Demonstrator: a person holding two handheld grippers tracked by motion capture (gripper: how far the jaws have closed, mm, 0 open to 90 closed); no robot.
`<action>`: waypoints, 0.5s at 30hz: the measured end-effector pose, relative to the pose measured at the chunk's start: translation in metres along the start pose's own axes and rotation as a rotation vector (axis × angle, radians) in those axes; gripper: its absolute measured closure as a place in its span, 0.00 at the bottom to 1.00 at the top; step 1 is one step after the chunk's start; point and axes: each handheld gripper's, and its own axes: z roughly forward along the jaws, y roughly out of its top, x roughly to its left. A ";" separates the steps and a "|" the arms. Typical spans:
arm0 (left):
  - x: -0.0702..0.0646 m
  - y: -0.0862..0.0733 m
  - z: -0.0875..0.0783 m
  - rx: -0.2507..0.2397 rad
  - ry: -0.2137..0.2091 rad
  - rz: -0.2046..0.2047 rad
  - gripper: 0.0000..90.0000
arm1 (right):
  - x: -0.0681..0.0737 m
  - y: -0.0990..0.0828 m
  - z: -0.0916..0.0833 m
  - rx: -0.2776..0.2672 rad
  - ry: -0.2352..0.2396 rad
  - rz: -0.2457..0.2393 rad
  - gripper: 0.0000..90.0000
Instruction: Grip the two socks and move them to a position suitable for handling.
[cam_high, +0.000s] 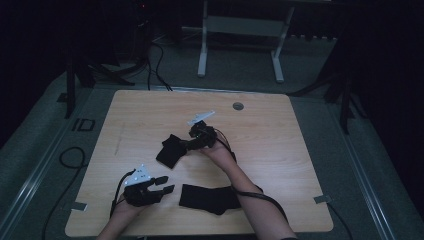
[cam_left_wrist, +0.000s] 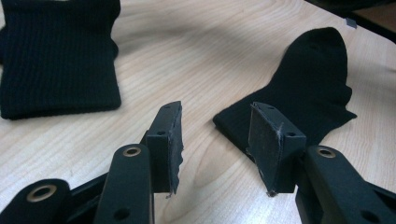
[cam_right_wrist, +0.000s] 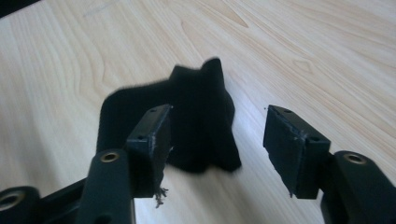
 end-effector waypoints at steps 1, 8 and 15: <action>0.001 0.001 0.000 -0.004 0.001 -0.002 0.61 | -0.001 0.002 0.006 0.003 0.006 0.006 0.43; 0.004 -0.001 -0.003 -0.009 0.006 -0.014 0.61 | 0.004 0.003 0.046 0.109 -0.027 -0.018 0.49; 0.005 -0.001 -0.002 0.001 0.015 -0.022 0.61 | 0.015 0.000 0.053 0.148 -0.008 -0.059 0.79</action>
